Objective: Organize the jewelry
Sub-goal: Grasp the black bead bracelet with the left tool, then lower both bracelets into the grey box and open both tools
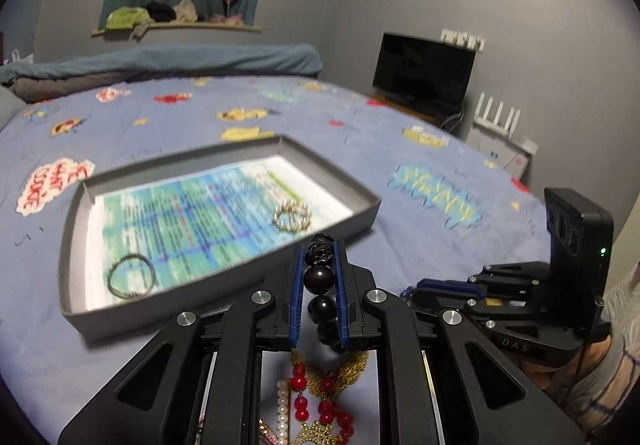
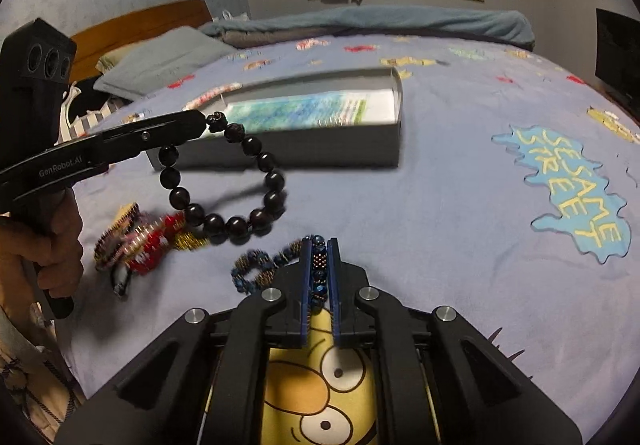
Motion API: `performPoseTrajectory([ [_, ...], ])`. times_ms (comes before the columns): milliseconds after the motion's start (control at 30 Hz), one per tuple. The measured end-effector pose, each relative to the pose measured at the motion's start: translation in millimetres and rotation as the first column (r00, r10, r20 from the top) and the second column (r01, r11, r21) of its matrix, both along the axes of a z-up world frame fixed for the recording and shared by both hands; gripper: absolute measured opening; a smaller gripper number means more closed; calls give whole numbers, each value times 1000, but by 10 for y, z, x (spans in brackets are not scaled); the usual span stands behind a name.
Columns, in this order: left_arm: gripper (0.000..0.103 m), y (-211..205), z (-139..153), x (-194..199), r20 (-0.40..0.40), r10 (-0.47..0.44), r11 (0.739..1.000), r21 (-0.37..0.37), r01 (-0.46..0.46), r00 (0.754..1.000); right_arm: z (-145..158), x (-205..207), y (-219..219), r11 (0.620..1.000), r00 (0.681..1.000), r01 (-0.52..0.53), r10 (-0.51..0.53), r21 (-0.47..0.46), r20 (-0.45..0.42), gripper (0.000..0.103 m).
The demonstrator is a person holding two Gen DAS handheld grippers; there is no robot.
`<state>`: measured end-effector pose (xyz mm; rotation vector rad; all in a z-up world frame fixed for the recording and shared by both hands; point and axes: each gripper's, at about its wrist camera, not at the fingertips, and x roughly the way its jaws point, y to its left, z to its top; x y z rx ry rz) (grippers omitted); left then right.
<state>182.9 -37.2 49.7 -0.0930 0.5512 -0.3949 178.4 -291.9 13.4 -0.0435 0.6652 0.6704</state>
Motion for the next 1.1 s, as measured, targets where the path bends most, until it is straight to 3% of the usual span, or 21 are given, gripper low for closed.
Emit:
performPoseTrajectory([
  [267,15,154,200,-119,91,40,998,-41,-37,995,358,-59,21,992,994,-9,-4,122,107,7],
  [633,15,449,370,-157,158,106,993,-74,-95,982,676,92,113,980,981,9,-47,200,188,7],
  [1100,15,887,365,85,138,185,976,-141,-166,973,851,456,320,970,977,-4,-48,241,209,7],
])
